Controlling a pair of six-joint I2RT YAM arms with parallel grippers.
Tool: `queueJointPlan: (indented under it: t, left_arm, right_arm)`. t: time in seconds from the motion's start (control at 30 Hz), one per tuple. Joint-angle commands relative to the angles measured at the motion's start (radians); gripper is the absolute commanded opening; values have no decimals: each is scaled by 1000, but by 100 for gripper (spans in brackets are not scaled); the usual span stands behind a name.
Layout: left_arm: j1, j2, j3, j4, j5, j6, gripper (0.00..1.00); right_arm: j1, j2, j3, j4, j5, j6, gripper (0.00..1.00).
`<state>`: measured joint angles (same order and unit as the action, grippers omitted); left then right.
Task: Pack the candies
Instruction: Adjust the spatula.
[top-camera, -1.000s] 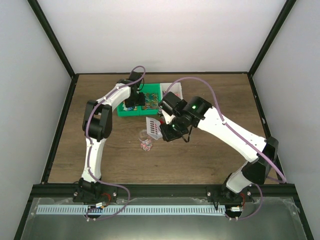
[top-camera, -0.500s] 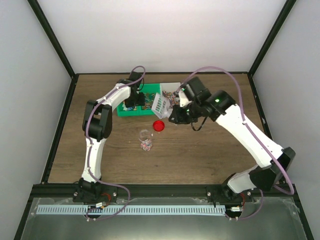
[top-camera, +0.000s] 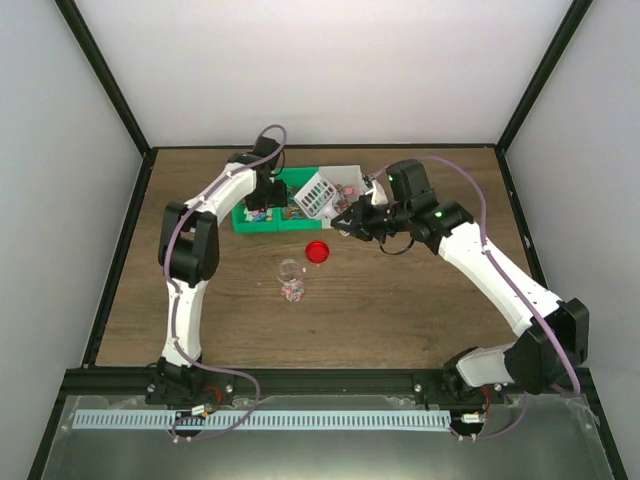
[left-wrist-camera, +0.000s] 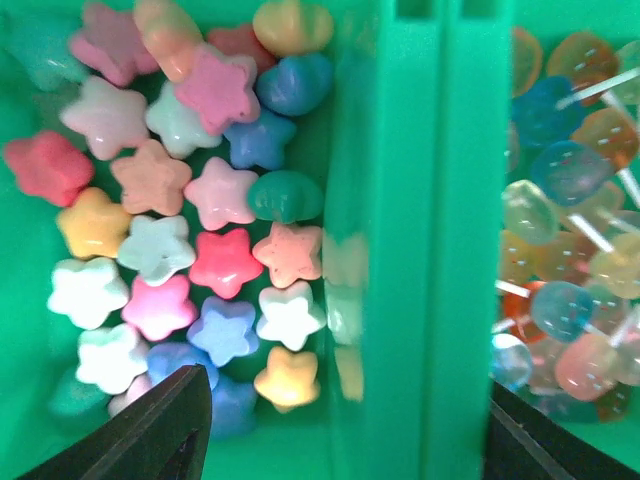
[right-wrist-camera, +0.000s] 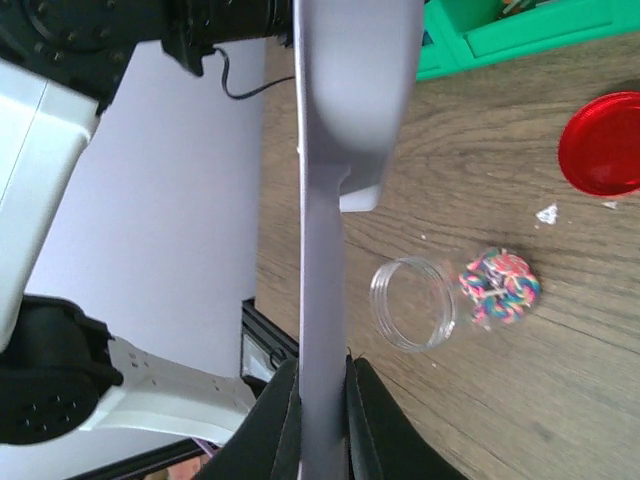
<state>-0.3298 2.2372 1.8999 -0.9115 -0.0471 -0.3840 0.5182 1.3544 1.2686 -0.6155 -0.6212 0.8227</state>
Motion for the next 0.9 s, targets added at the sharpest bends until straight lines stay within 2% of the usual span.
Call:
queueJointPlan:
  t: [0.0,0.1,0.17,0.2,0.23,0.27,0.37,0.4,0.47,0.57,0.63,0.77,0.87]
  left_arm:
    - [11,-106,12,-13,-28,11,64]
    - [21,-154,-25,15,5,0,64]
    - [40,-187,-48,43,58,-16,64]
    - [54,-199,-56,53,92,-21,71]
    - [69,-203,-63,63,128,-25,83]
    - [88,-200,-73,72,178,-29,92]
    - [175,-214,-193,201,481,-75,100]
    - [214,-232,-270,289,596,-129,100]
    - [243,-275,-382,462,745,-171,92]
    - [243,-329,-401,499,754,-80,89]
    - [245,-347,-417,525,777,-79,89]
    - [244,-361,-503,694,964,-132,86]
    - [244,-387,-516,699,948,-97,86]
  right_arm:
    - [-12,-5,-24,268,-70,183,1]
    - [-12,39,-1,315,-97,199,1]
    - [-12,59,28,285,-106,160,1]
    - [-13,64,44,253,-96,129,1]
    - [-13,68,60,209,-75,98,1]
    - [-17,68,69,178,-59,79,1]
    - [-34,46,19,196,-74,62,1]
    - [-40,32,-11,226,-87,66,1]
    - [-54,14,-63,292,-133,76,1]
    - [-64,38,-82,301,-220,50,1]
    - [-64,58,-64,252,-223,4,1]
    - [-66,93,-21,161,-229,-91,1]
    - [-66,108,-5,135,-241,-128,1]
